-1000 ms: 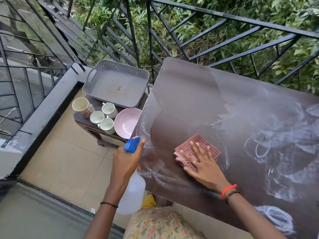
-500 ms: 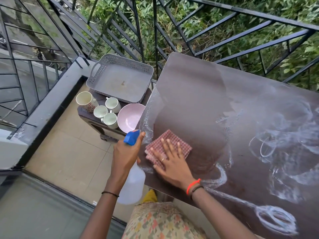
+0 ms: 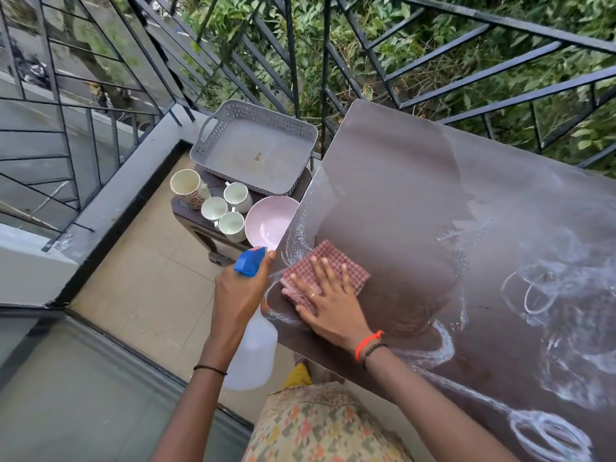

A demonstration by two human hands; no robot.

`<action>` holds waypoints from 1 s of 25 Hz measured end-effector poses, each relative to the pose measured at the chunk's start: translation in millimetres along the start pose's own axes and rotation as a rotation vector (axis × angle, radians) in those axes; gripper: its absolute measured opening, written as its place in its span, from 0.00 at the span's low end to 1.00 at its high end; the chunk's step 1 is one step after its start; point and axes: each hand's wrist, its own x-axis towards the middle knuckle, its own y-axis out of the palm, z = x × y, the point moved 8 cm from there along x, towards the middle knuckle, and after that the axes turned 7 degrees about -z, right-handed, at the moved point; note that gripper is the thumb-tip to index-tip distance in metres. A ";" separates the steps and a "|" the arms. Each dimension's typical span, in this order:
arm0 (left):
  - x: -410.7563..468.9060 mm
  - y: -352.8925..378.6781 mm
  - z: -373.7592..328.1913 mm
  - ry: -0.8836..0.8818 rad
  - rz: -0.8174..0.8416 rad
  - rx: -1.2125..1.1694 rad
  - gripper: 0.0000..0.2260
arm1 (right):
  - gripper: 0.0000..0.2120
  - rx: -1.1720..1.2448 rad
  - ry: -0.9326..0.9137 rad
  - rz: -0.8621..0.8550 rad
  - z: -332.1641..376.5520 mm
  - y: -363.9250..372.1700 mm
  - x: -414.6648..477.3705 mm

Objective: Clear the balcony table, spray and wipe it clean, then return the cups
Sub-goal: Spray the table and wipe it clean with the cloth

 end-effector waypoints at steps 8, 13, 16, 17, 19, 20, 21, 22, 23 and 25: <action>14.9 -18.1 -5.1 -0.003 -0.017 -0.003 0.08 | 0.30 0.026 -0.164 -0.026 30.9 6.2 -43.9; 29.8 -20.1 0.7 -0.015 -0.039 0.002 0.13 | 0.28 -0.035 0.058 -0.044 -53.7 -17.5 20.8; 38.2 -17.9 3.0 -0.048 -0.035 0.001 0.22 | 0.28 -0.002 0.108 -0.024 -36.3 -14.9 76.5; 41.0 -17.0 1.9 -0.054 -0.027 0.006 0.22 | 0.28 0.011 0.084 -0.014 -19.1 -9.9 86.5; 48.0 -16.7 -1.0 -0.057 -0.026 0.010 0.25 | 0.28 0.024 -0.036 0.006 26.8 1.9 83.8; 53.1 -17.2 -2.8 -0.053 -0.035 0.005 0.27 | 0.27 0.033 -0.114 0.012 49.3 7.7 72.3; 58.3 -18.0 -5.6 -0.048 -0.042 -0.004 0.28 | 0.27 0.046 -0.178 0.018 66.2 12.6 56.7; 63.5 -18.6 -9.0 -0.037 -0.044 -0.009 0.27 | 0.26 0.058 -0.220 0.025 75.6 15.6 40.3; 68.1 -19.0 -13.9 -0.027 -0.039 -0.011 0.25 | 0.25 0.065 -0.237 0.023 77.0 16.0 24.9; 76.1 -19.5 -23.3 -0.008 -0.025 -0.006 0.22 | 0.27 0.053 -0.238 0.005 61.9 11.2 1.6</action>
